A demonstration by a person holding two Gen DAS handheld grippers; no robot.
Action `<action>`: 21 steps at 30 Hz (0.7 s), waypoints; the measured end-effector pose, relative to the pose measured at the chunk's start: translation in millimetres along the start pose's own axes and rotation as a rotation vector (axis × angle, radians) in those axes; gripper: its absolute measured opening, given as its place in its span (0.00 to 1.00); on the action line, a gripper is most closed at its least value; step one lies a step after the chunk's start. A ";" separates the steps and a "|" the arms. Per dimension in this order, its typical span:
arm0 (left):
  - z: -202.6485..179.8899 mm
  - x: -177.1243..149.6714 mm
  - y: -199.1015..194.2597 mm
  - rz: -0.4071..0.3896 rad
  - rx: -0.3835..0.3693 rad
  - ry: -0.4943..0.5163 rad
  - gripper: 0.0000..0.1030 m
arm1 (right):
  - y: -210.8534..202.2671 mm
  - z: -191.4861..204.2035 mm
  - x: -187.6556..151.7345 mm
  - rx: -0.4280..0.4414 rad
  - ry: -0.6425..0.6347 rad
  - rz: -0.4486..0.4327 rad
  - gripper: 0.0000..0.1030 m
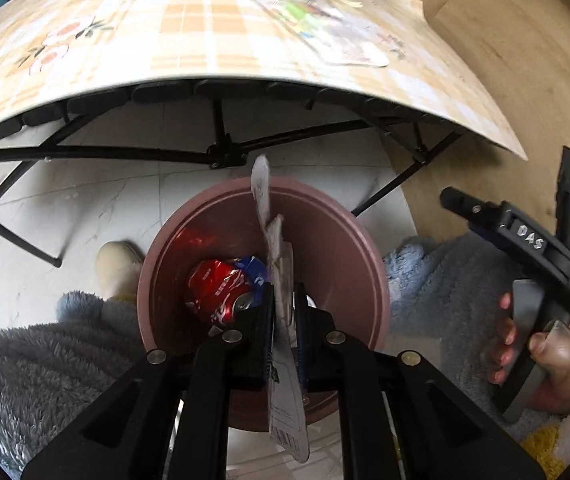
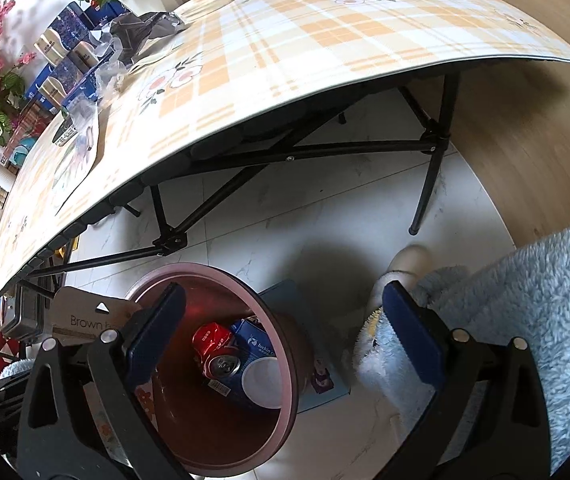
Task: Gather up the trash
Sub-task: 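Open the left tool over the bin to drop the white packet, then move both tools back over the table toward the cream plastic lid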
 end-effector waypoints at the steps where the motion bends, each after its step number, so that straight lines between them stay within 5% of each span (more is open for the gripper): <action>1: -1.1 -1.1 -2.0 -0.010 -0.012 0.000 0.18 | 0.1 0.2 0.0 -0.001 -0.003 0.001 0.94; 4: -0.6 -0.5 -9.6 -0.044 -0.039 -0.019 0.54 | 0.7 1.6 -0.8 -0.002 -0.009 0.005 0.94; 7: 7.3 1.5 -18.5 -0.087 -0.050 -0.078 0.69 | 1.4 3.2 -1.6 -0.003 -0.012 0.006 0.94; 13: 28.3 2.5 -44.2 -0.223 -0.020 -0.204 0.82 | 1.3 4.8 -2.2 -0.001 -0.018 0.004 0.94; 21: 30.2 3.6 -78.2 -0.379 0.023 -0.216 0.85 | -17.9 31.9 -3.6 0.009 -0.150 -0.085 0.94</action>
Point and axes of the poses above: each gripper's, at about its wrist camera, not at the fingertips, and y roughly the way its jaws point, z to its left, x to its top, the point moved 1 cm from there along y, roughly the way its jaws point, and after that the axes turned 2 degrees about -z, right-handed, at the moved point
